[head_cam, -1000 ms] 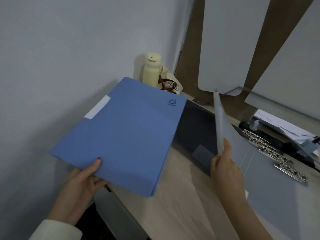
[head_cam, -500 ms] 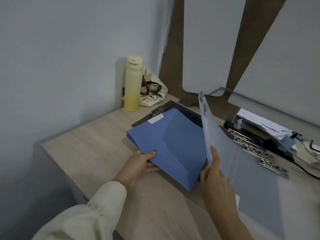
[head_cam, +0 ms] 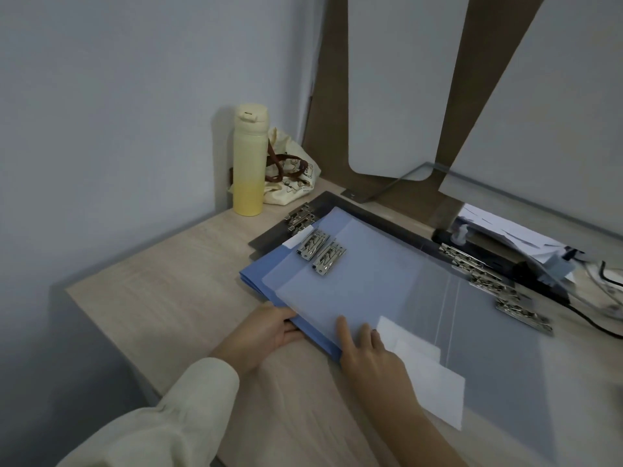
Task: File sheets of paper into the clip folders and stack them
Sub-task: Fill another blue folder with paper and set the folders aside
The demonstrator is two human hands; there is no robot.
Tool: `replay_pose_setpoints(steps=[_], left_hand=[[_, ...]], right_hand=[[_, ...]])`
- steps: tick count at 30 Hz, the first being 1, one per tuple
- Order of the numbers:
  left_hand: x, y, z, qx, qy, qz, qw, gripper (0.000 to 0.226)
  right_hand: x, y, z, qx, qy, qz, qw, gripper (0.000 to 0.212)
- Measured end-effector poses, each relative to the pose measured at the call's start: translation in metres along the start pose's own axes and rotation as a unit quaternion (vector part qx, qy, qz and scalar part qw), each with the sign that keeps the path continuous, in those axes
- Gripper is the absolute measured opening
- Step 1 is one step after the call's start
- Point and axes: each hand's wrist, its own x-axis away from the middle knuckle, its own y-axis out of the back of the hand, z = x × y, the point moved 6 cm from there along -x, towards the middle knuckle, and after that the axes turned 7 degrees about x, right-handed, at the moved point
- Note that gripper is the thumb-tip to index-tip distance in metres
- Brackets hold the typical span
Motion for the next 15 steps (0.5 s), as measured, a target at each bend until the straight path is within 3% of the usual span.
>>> replay_pose_setpoints(steps=[2, 5, 8, 11, 15], left_hand=[[0.001, 0.0, 0.0, -0.005, 0.003, 0.004, 1.0, 0.03], [0.006, 0.0, 0.001, -0.027, 0.005, 0.007, 1.0, 0.031], [0.016, 0.003, 0.003, -0.043, 0.024, -0.013, 0.999, 0.026], [0.035, 0.007, 0.001, -0.163, 0.041, -0.025, 0.985, 0.018], [0.052, -0.003, 0.002, -0.262, 0.036, 0.01, 0.964, 0.025]], right_hand=[[0.0, -0.001, 0.001, -0.012, -0.002, 0.003, 1.0, 0.043], [0.003, -0.004, 0.0, -0.043, -0.01, 0.033, 0.998, 0.052], [0.005, 0.004, -0.005, -0.082, -0.03, 0.031, 0.996, 0.035], [0.012, 0.004, -0.013, -0.114, -0.055, 0.077, 0.989, 0.045], [0.022, 0.012, -0.029, -0.202, -0.056, 0.093, 0.973, 0.049]])
